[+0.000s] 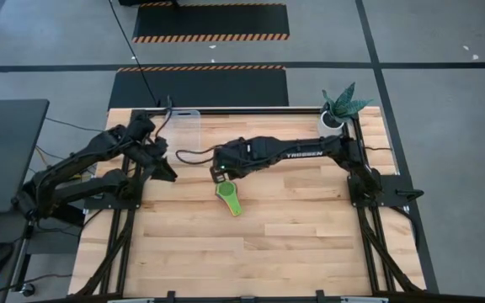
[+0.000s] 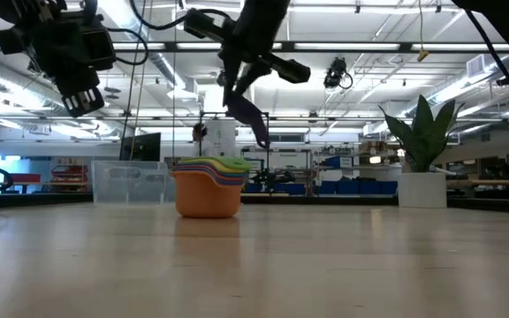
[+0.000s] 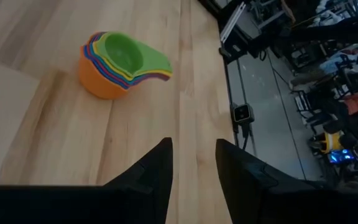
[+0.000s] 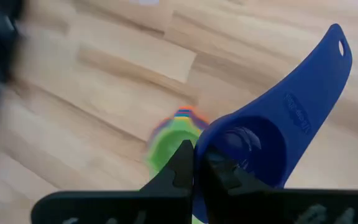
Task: Nest measuring cups in basket
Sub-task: Stack the blue measuring cup on top of the green measuring cup
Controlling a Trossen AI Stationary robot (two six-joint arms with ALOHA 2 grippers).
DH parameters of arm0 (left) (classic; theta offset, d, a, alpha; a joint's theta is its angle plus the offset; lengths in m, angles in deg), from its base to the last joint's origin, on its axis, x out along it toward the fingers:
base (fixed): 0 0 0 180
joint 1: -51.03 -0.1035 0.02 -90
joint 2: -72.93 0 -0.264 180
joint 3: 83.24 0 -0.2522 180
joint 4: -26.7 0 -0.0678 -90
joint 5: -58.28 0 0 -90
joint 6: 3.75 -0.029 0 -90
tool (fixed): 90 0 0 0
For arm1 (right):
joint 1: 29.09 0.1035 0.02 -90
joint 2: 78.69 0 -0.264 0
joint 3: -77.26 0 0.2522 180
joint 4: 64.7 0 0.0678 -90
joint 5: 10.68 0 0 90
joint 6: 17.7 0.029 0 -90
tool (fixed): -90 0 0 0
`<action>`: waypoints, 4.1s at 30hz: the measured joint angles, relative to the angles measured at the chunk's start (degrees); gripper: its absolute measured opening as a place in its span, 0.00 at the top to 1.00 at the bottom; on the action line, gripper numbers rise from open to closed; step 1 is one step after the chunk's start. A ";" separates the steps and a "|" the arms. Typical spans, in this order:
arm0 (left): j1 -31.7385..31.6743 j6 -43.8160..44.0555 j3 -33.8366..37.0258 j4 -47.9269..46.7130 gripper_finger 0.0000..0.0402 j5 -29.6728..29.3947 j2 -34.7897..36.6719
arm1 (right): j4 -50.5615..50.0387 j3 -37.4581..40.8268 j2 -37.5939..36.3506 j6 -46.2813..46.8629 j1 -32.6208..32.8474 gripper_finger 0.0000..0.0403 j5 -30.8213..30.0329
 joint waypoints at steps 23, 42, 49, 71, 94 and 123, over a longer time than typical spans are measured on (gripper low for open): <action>0.09 -0.22 0.00 2.69 0.68 0.19 0.98 | 9.23 4.84 -0.09 25.21 4.70 0.97 -5.17; 0.09 -0.22 0.00 2.86 0.68 0.18 0.96 | 16.89 12.06 -0.07 20.12 3.69 0.97 -4.41; 0.09 -0.09 0.02 3.10 0.68 -0.26 0.96 | 17.95 13.14 -0.04 17.89 3.69 0.97 -2.58; 0.09 0.20 0.02 3.13 0.68 -1.10 0.96 | 19.64 13.14 -0.04 8.67 2.73 0.89 1.46; 0.09 0.26 0.04 3.12 0.68 -1.10 0.96 | 19.70 13.14 -0.04 3.68 1.37 0.98 1.65; 33.71 47.65 0.04 13.80 0.68 -39.58 0.82 | 4.64 13.11 -0.04 -68.49 -15.97 1.00 22.13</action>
